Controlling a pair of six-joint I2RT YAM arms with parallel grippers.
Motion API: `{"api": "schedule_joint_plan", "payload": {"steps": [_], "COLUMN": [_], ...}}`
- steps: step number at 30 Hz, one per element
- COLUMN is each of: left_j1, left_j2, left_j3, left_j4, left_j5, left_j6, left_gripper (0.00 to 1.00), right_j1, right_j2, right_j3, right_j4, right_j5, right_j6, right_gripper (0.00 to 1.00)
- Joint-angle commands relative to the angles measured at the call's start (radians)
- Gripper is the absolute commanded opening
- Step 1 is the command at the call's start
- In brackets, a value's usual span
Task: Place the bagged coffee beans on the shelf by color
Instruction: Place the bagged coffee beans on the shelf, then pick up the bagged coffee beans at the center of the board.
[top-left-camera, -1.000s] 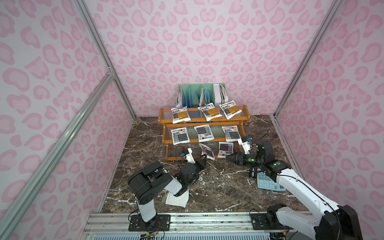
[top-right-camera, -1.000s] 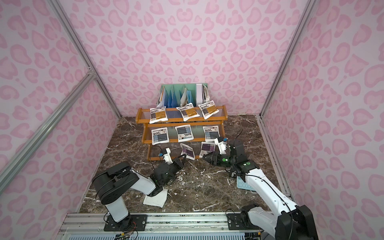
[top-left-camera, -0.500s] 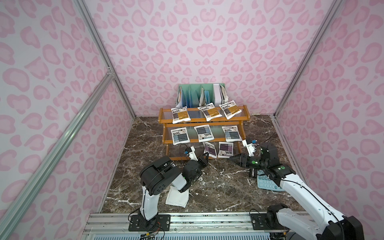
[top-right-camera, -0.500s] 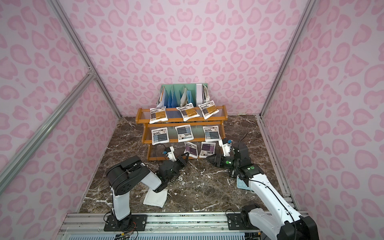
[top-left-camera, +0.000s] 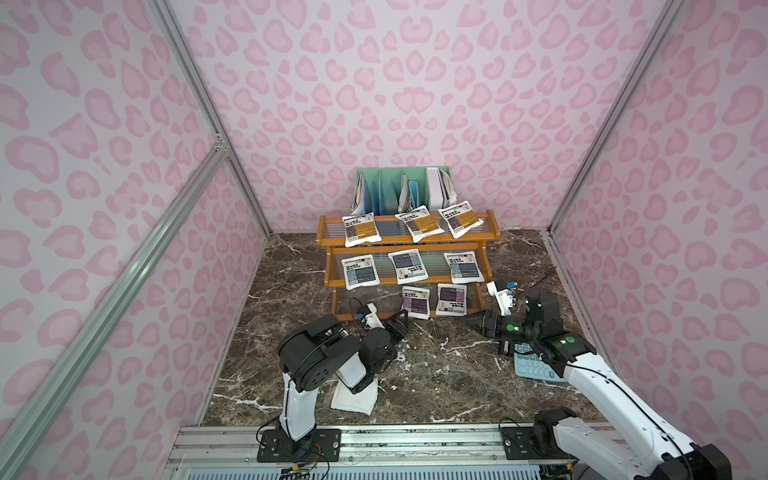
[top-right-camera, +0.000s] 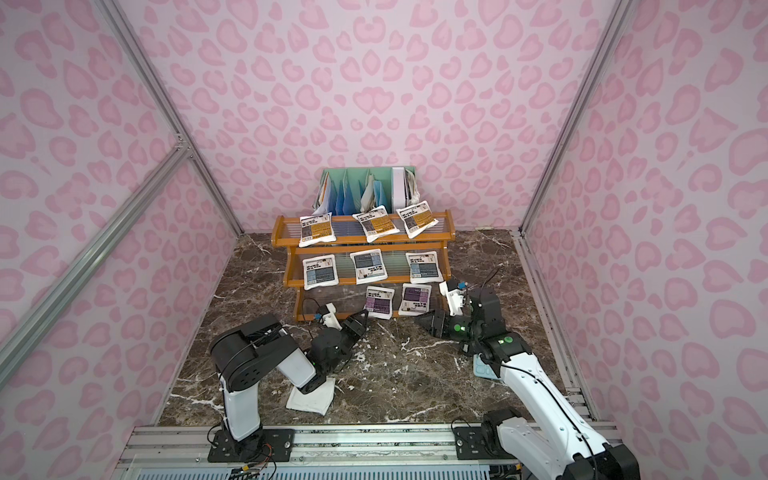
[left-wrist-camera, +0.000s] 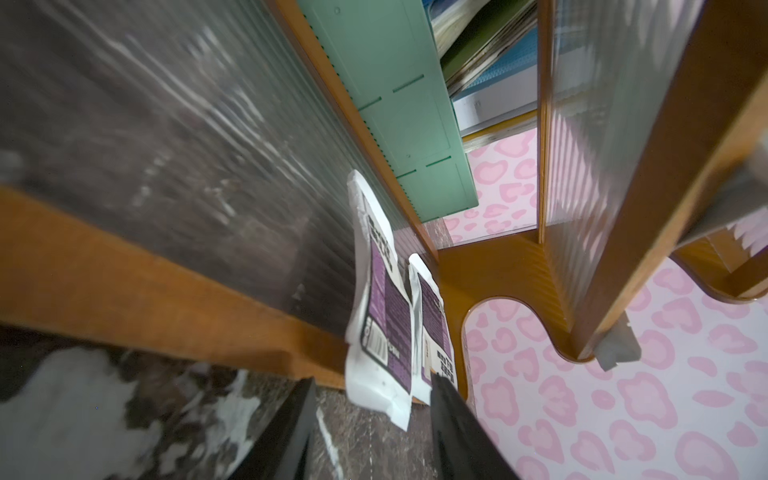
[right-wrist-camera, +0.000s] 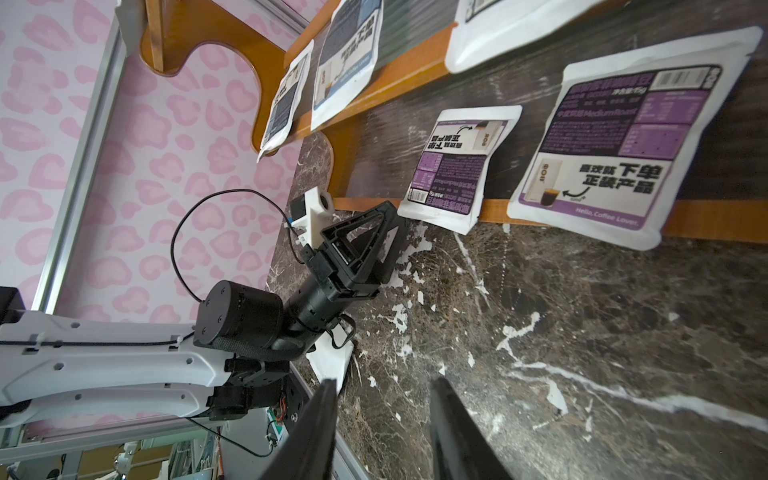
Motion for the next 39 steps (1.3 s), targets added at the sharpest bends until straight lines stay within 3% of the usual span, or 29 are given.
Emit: {"api": "schedule_joint_plan", "payload": {"steps": [1, 5, 8, 11, 13, 14, 18, 20, 22, 28, 33, 39], "left_j1": [-0.001, -0.004, -0.011, -0.031, -0.054, -0.057, -0.057, -0.055, -0.055, -0.055, -0.055, -0.055], "left_j2": [-0.039, -0.133, -0.286, -0.574, -0.729, -0.761, -0.931, -1.016, -1.092, -1.24, -1.25, -1.181], "left_j3": [-0.039, -0.076, -0.086, 0.001, 0.206, 0.272, 0.353, 0.335, 0.308, 0.154, 0.061, 0.019], "left_j4": [-0.017, -0.115, -0.326, -0.865, -1.52, -1.727, -2.112, -2.198, -2.31, -2.337, -2.296, -2.234], "left_j5": [-0.061, -0.093, -0.135, -0.217, -0.351, -0.401, -0.457, -0.435, -0.395, -0.189, -0.015, 0.092], "left_j6": [-0.013, 0.018, 0.067, 0.176, 0.168, 0.15, 0.191, 0.178, 0.085, -0.071, -0.118, -0.131], "left_gripper": [0.48, 0.48, 0.47, 0.46, 0.47, 0.48, 0.48, 0.48, 0.48, 0.43, 0.41, 0.37], "right_j1": [0.006, 0.084, 0.232, 0.408, 0.502, 0.535, 0.629, 0.649, 0.662, 0.683, 0.687, 0.692], "right_j2": [-0.002, 0.017, 0.066, 0.164, 0.244, 0.278, 0.42, 0.494, 0.578, 0.742, 0.867, 1.007], "right_j3": [0.014, 0.054, 0.095, 0.153, 0.193, 0.207, 0.254, 0.285, 0.324, 0.391, 0.445, 0.491], "right_j4": [-0.059, -0.126, -0.146, -0.172, -0.178, -0.176, -0.135, -0.121, -0.116, -0.032, -0.022, -0.035], "right_j5": [0.009, 0.07, 0.145, 0.237, 0.265, 0.268, 0.249, 0.225, 0.215, 0.141, 0.065, -0.014], "right_j6": [-0.066, -0.135, -0.174, -0.227, -0.261, -0.275, -0.334, -0.36, -0.375, -0.384, -0.407, -0.444], "right_gripper": [0.44, 0.45, 0.46, 0.46, 0.46, 0.46, 0.47, 0.47, 0.47, 0.47, 0.47, 0.47]}}
